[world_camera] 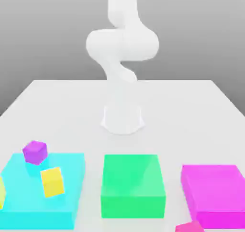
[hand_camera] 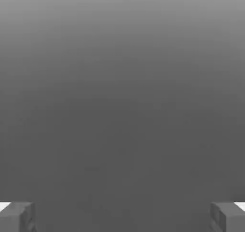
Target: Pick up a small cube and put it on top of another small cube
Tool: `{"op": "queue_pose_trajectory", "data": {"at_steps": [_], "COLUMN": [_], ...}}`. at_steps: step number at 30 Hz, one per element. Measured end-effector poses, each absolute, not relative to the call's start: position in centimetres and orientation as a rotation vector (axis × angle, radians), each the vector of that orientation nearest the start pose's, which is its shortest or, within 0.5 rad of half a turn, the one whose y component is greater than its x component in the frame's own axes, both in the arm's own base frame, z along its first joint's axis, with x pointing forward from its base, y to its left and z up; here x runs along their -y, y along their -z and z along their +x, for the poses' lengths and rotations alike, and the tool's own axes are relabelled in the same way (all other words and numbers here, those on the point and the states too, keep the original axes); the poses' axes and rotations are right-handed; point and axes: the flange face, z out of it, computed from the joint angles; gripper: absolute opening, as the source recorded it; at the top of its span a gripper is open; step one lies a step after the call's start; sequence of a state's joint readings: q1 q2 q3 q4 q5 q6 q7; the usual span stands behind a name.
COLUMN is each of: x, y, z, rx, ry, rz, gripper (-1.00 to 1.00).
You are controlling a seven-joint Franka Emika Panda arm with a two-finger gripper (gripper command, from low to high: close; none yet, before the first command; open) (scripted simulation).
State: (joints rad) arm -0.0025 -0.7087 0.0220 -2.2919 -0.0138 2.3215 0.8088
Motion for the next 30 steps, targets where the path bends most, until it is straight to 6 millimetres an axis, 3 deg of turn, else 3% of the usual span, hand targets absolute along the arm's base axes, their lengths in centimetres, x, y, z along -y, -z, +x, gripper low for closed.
{"op": "queue_pose_trajectory", "data": {"at_steps": [7,15,23,30], "x": [-4.0,-7.6,-11.5,-14.8], "y": [-59.4,-47.2,-33.6,-21.4], "z": [46.0,52.2,54.7,53.9], "rx": [-1.02,-0.969,-0.885,-0.808], "ry": [0.797,0.562,0.292,0.035], "rz": [-2.678,-2.847,-2.972,-3.034], "gripper": [0.0,0.0,0.0,0.0]}}
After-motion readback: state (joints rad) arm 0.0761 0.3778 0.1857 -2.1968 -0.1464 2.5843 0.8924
